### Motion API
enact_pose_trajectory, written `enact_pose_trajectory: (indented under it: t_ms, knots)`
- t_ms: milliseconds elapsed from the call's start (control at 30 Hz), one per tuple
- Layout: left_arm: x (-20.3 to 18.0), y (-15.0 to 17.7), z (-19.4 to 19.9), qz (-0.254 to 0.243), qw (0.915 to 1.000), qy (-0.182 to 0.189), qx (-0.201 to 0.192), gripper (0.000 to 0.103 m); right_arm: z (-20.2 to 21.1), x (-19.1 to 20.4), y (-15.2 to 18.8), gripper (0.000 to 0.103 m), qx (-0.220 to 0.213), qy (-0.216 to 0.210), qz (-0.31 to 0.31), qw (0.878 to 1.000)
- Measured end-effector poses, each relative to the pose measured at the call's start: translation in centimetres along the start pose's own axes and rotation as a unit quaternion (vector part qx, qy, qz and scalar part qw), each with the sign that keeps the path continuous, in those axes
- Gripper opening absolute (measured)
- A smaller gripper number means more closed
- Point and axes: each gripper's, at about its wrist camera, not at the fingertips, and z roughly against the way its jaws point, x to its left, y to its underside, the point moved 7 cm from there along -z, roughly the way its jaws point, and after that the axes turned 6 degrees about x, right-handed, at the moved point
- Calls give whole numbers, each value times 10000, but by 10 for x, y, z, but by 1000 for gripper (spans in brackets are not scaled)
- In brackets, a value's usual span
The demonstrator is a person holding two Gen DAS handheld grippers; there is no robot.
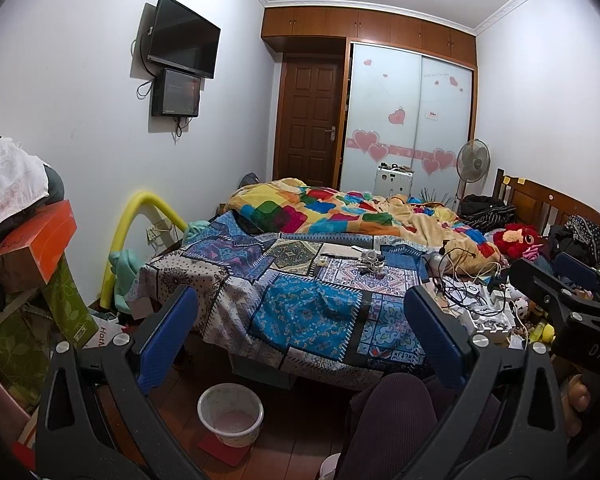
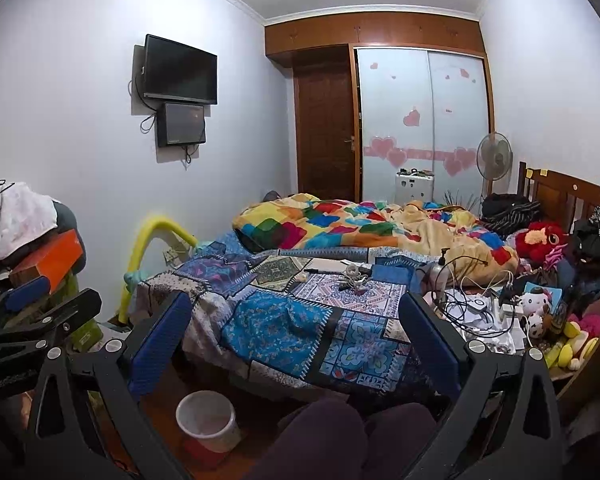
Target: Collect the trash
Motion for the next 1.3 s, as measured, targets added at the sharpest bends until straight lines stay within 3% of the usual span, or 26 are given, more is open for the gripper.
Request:
enact_pose_trajectory:
  t_ms: [1300]
  knots:
    - [-5,2,-1,1,10000,-23,9,103,1,4,2,103,4,-16,-19,10000]
